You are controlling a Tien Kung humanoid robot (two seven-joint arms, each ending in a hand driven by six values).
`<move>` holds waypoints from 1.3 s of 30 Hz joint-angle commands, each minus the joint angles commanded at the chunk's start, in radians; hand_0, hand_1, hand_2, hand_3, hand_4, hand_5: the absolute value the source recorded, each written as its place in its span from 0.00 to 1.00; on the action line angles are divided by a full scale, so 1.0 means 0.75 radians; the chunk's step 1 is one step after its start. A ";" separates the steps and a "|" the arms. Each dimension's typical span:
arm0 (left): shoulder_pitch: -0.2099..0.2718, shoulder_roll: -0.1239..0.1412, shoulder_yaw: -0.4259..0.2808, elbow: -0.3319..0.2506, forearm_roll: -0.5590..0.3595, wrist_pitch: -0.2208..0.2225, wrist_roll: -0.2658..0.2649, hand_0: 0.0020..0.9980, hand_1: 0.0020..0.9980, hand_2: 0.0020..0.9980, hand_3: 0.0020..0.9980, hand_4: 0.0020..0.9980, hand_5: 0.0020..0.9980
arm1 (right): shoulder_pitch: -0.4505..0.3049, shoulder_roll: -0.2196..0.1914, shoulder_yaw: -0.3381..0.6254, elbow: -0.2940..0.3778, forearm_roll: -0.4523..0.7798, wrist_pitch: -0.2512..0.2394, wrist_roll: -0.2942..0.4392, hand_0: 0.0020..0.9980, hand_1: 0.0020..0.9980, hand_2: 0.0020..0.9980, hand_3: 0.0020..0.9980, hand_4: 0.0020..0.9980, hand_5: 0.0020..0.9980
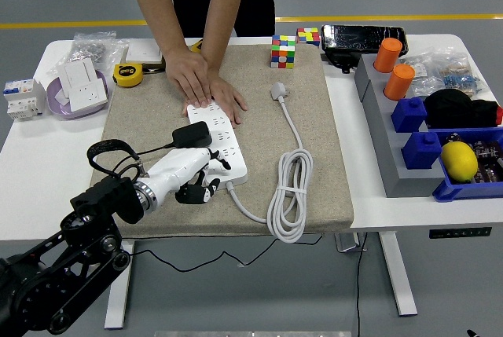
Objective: Pick up the plug,place it near the board,insert it into the board,press the button
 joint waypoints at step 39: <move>-0.025 -0.024 0.000 0.057 0.014 -0.007 0.011 0.14 0.02 0.15 0.75 0.50 0.00 | 0.004 0.003 0.003 0.000 0.007 -0.001 0.002 0.83 0.76 0.76 0.79 1.00 0.92</move>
